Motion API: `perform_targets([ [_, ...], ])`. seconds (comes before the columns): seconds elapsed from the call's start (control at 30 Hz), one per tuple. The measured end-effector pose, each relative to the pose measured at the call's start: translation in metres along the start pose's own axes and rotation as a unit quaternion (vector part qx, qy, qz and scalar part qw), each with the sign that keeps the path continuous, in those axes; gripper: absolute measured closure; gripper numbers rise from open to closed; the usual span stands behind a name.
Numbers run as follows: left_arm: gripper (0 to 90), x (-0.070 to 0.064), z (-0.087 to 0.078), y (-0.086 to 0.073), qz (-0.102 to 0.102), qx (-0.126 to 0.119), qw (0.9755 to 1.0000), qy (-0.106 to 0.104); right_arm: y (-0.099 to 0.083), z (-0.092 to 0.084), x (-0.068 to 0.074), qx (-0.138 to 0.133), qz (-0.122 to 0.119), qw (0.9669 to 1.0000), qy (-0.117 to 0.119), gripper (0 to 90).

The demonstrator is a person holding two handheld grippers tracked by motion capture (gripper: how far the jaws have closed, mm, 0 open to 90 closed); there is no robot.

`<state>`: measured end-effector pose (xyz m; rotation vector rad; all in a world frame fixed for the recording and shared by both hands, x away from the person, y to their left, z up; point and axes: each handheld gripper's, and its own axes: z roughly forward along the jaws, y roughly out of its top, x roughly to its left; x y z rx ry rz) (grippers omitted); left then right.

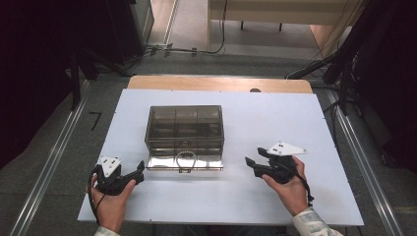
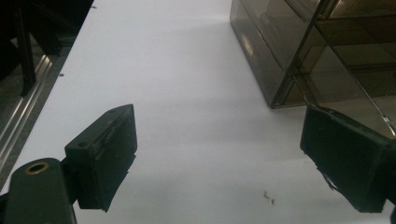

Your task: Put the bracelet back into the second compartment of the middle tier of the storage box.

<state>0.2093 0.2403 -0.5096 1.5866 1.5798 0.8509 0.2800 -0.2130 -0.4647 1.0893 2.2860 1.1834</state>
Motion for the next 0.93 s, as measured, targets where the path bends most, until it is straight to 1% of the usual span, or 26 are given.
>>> perform_targets([
  [0.13, 11.8, 0.0, 0.0, 0.0, 0.001, 0.001, 1.0, -0.001, -0.014, -0.011, -0.022, 0.012, 0.017, 0.9994, -0.027, 37.5],
  [0.23, 11.8, -0.001, 0.0, 0.0, 0.0, 0.0, 1.0, 0.0, -0.022, -0.02, -0.039, 0.014, 0.029, 0.9985, -0.045, 37.2],
  [0.33, 11.8, -0.001, 0.001, 0.0, 0.0, 0.001, 1.0, 0.0, -0.029, -0.027, -0.053, 0.017, 0.044, 0.997, -0.062, 36.7],
  [0.4, 11.8, -0.001, 0.001, 0.0, -0.001, 0.002, 1.0, 0.0, -0.035, -0.029, -0.06, 0.024, 0.049, 0.9961, -0.069, 35.5],
  [0.57, 11.8, 0.001, 0.001, 0.0, -0.005, -0.001, 1.0, 0.001, -0.051, -0.035, -0.073, 0.041, 0.061, 0.9938, -0.083, 35.4],
  [0.63, 11.8, 0.001, 0.0, 0.0, -0.006, -0.001, 1.0, 0.002, -0.055, -0.038, -0.078, 0.043, 0.064, 0.993, -0.09, 35.0],
  [0.7, 11.8, 0.002, 0.0, -0.001, -0.007, -0.002, 1.0, 0.001, -0.058, -0.042, -0.082, 0.042, 0.071, 0.992, -0.096, 34.4],
  [0.77, 11.8, 0.002, 0.001, -0.001, -0.009, -0.003, 1.0, 0.003, -0.06, -0.046, -0.086, 0.037, 0.082, 0.9915, -0.094, 33.9],
  [0.93, 11.8, 0.003, 0.0, 0.0, -0.012, -0.007, 0.9999, 0.005, -0.062, -0.055, -0.091, 0.03, 0.087, 0.9906, -0.102, 31.9],
])
